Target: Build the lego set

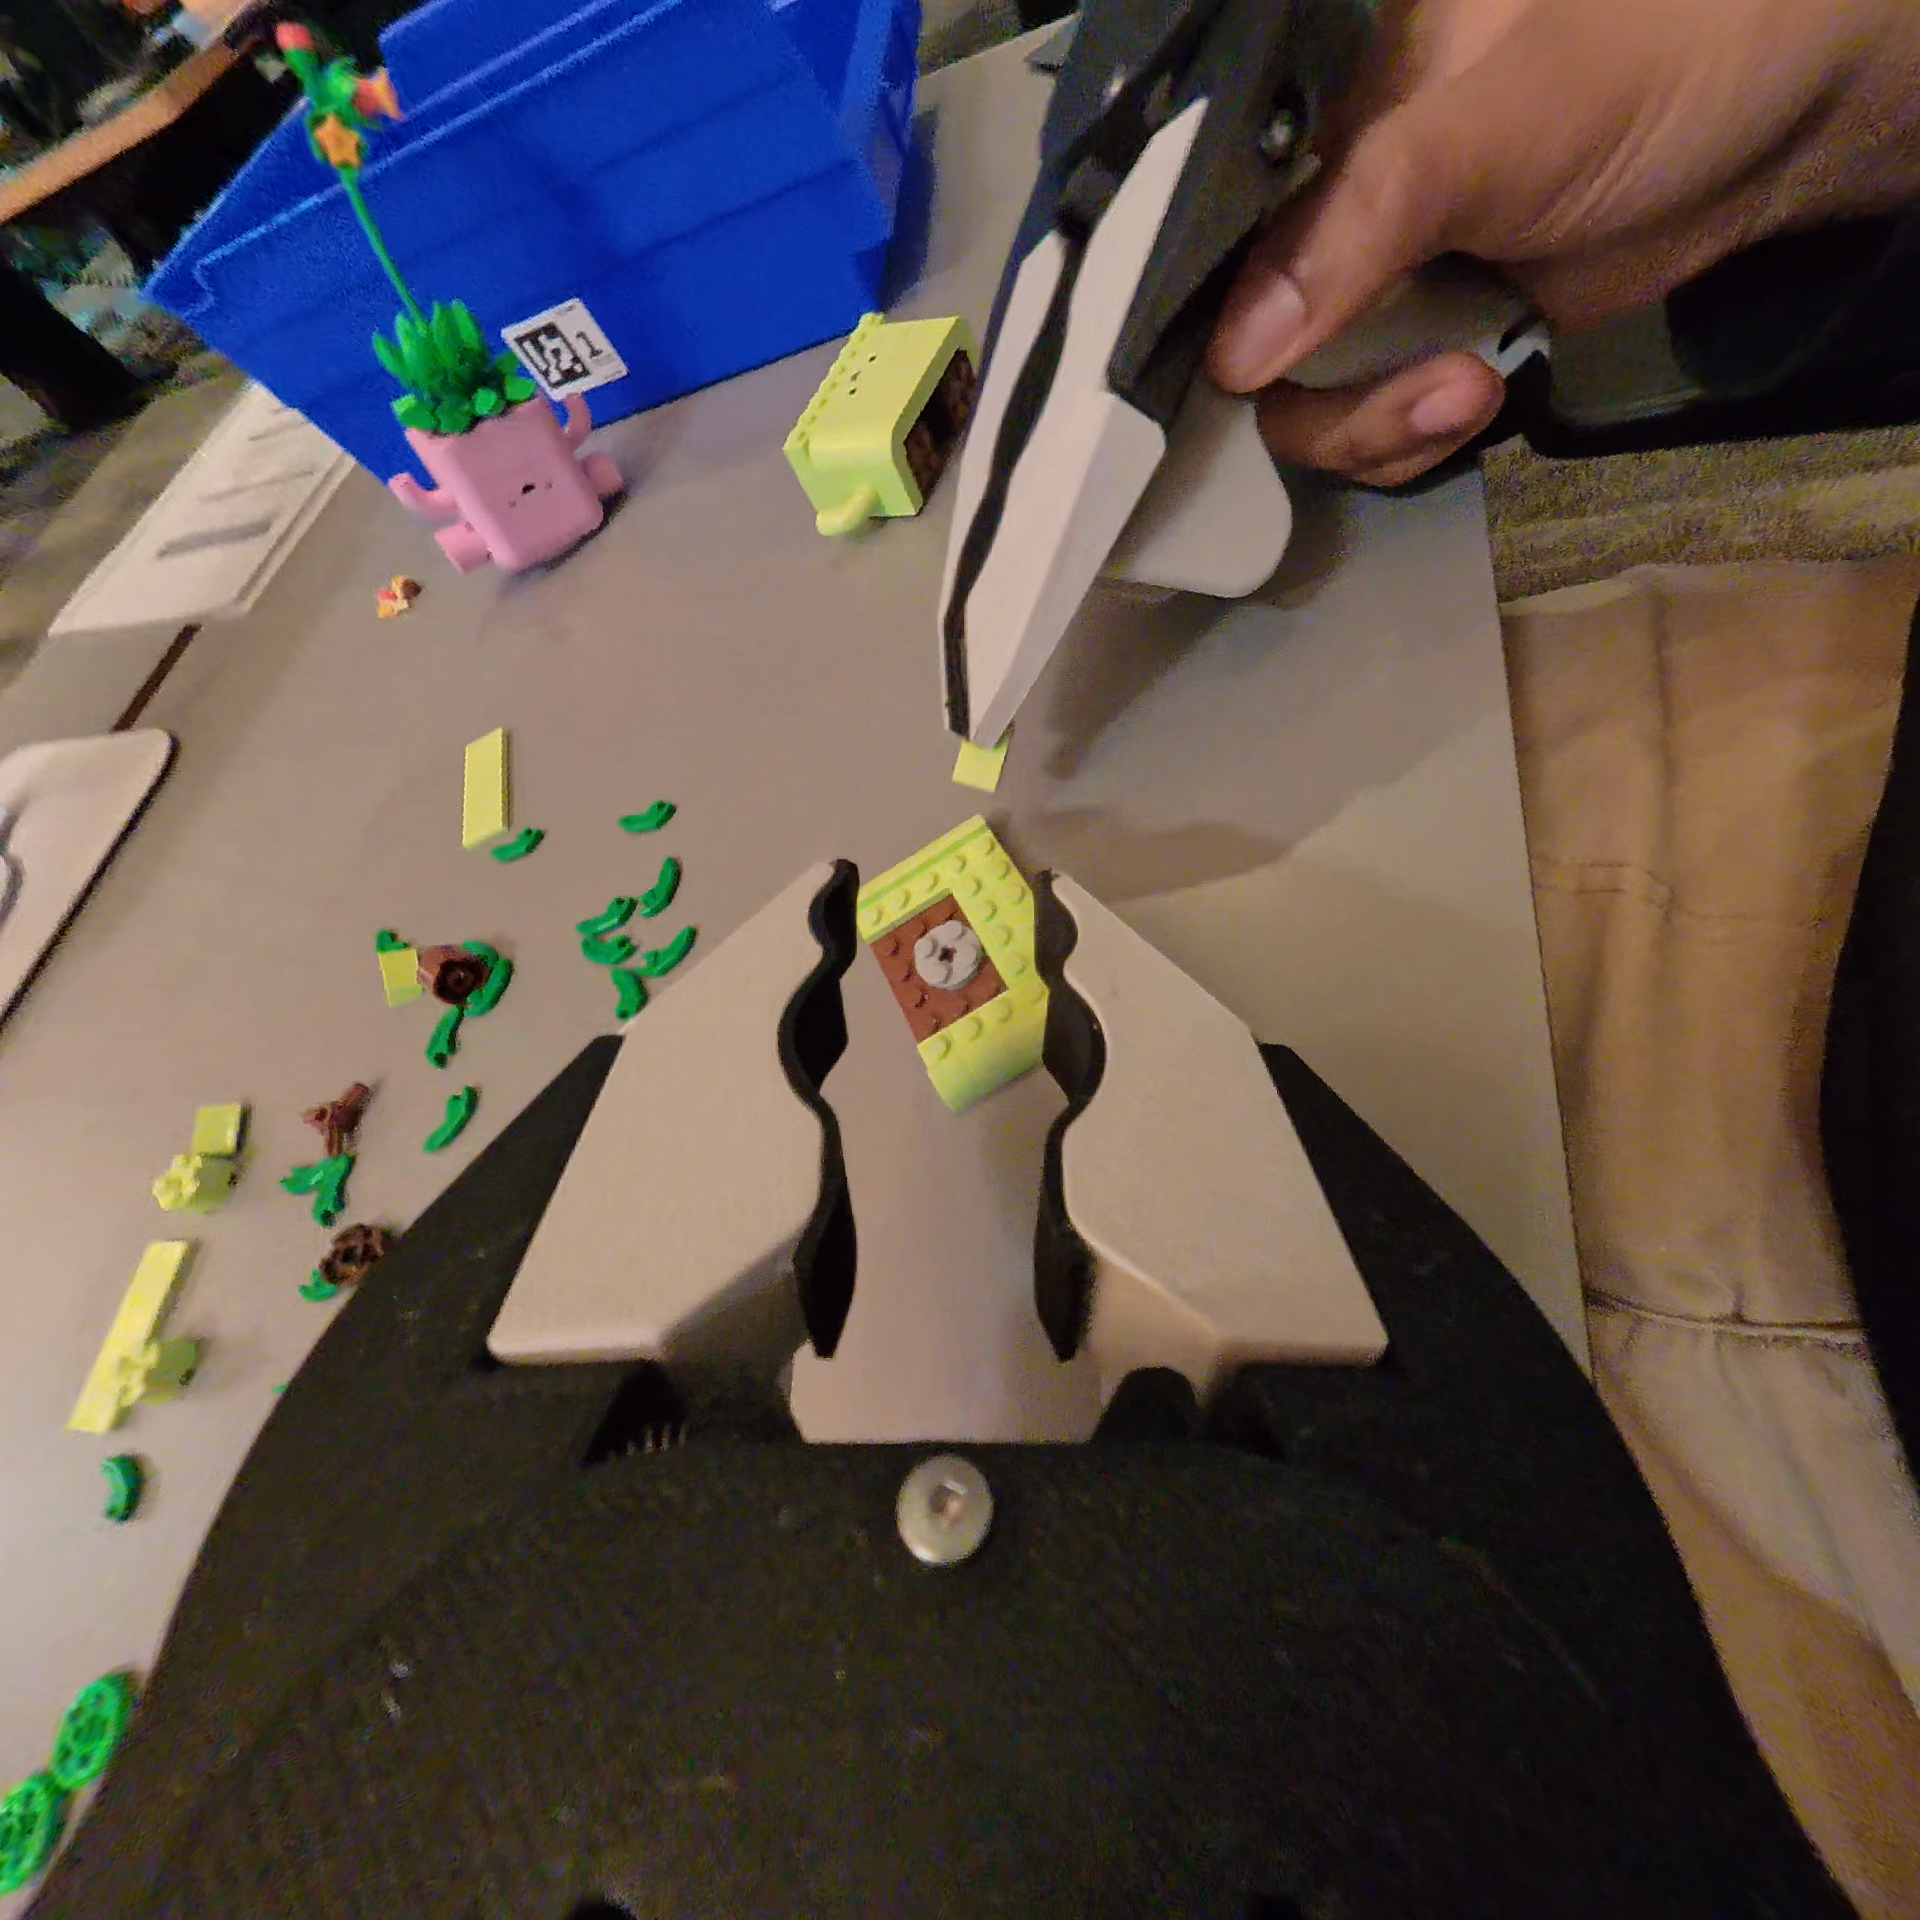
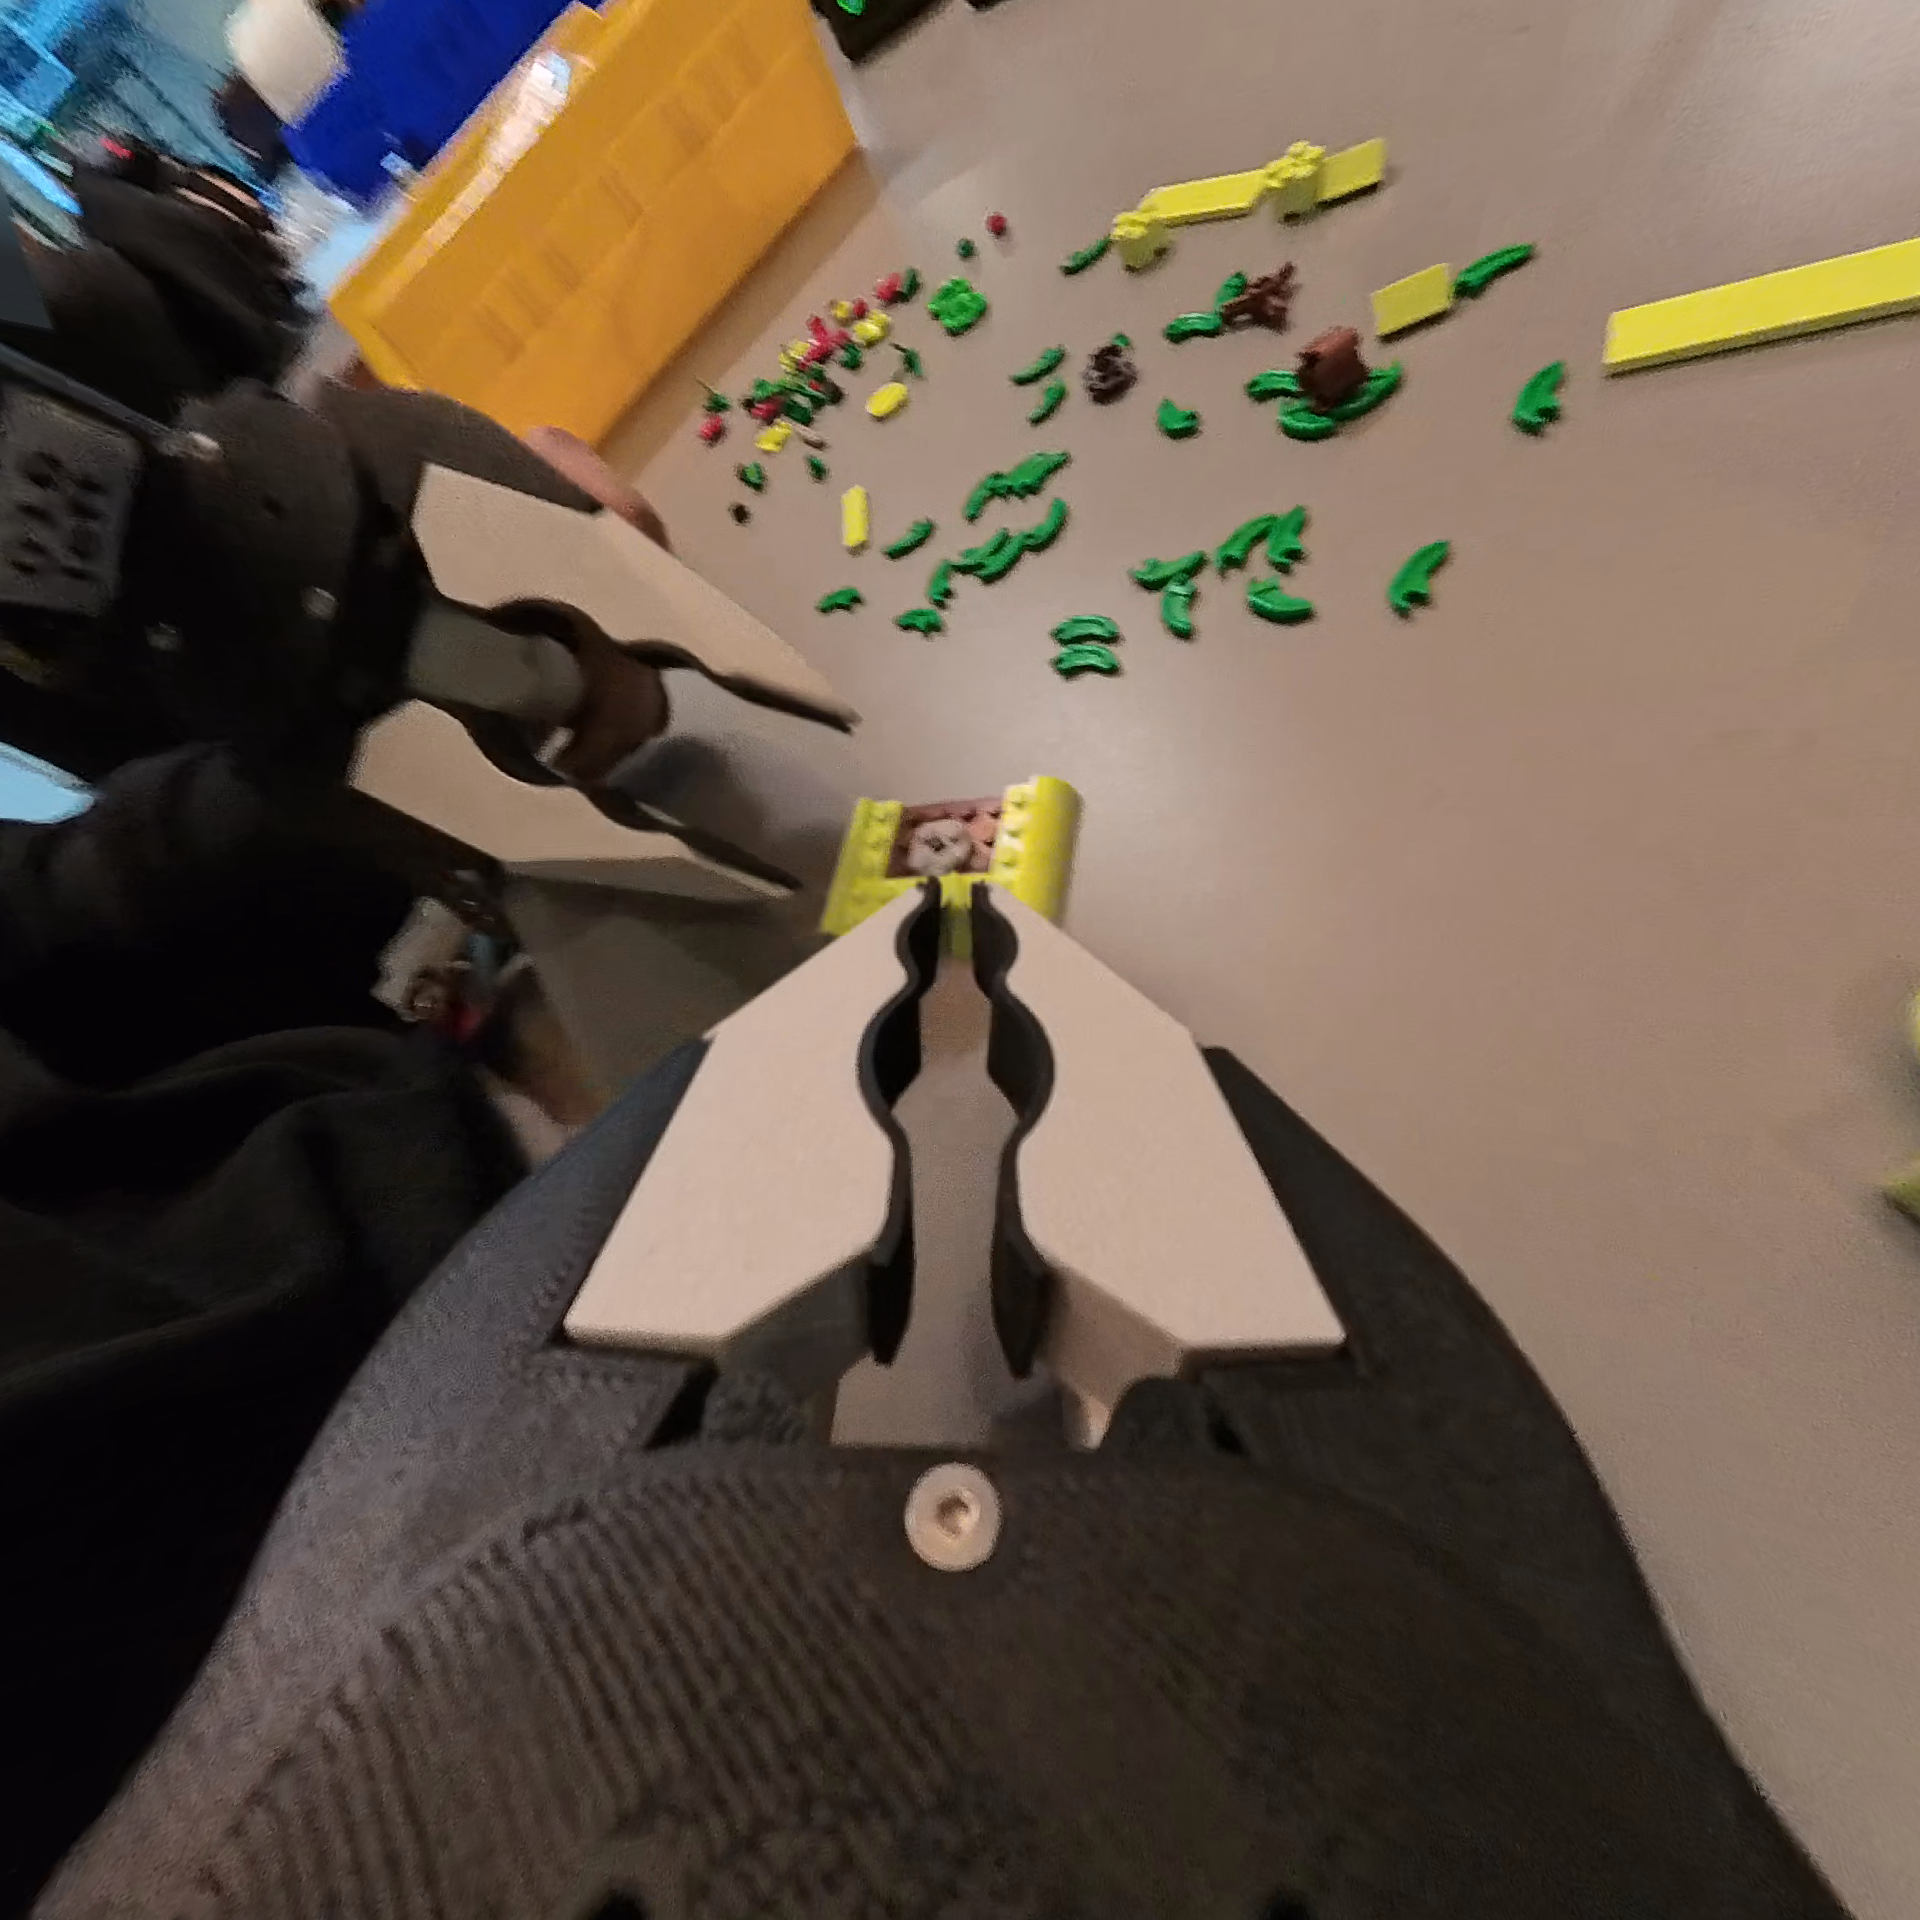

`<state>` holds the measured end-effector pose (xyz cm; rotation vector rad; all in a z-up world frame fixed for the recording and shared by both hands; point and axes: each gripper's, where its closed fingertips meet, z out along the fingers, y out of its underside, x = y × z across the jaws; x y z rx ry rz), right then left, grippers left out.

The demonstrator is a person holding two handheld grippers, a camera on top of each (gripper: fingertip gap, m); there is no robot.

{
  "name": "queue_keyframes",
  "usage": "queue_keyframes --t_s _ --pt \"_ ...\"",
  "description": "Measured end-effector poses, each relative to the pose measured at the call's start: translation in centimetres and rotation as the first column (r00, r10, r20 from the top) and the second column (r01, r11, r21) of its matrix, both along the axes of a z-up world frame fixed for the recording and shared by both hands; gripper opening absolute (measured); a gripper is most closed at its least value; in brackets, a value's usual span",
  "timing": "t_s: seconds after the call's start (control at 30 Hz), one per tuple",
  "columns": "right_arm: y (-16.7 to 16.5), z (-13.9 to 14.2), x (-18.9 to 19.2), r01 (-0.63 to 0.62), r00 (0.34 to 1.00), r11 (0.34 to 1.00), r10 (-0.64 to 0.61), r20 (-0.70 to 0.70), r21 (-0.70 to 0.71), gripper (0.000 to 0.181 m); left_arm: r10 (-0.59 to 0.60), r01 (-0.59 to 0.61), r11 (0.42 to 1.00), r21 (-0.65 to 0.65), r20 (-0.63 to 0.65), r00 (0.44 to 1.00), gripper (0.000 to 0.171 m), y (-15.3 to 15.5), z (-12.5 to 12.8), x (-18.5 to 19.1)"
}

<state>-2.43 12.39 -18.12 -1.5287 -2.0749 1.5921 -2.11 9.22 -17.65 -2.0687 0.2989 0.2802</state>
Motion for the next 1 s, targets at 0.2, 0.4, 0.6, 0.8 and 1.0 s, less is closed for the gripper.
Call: queue_keyframes --t_s 0.2,0.4,0.6,0.8,1.0 --pt "2.3 -0.8 -0.4 0.092 0.993 0.965 -0.07 -0.095 0.246 0.004 0.033 -0.033 0.999 0.004 0.046 0.998 0.032 0.1 -0.2 -0.6" --pt "2.2 -1.5 -0.4 0.104 0.988 0.912 -0.05 -0.144 0.396 0.004 0.043 -0.043 0.999 -0.013 0.034 0.998 0.034 0.1 -0.5 -0.8" --pt "2.3 -1.5 -0.5 0.11 0.988 0.908 -0.055 -0.145 0.404 0.004 0.051 -0.05 0.999 -0.021 0.033 0.998 0.034 0.1 -0.7 -1.0" --pt "2.3 -1.7 -0.5 0.11 0.988 0.9 -0.051 -0.147 0.423 0.004 0.056 -0.055 0.998 -0.032 0.037 0.998 0.035 0.2 -0.8 -1.1" --pt "2.2 -1.7 -0.5 0.113 0.987 0.891 -0.049 -0.154 0.439 0.004 0.056 -0.055 0.998 -0.035 0.036 0.998 0.033 0.2 -0.9 -1.1"
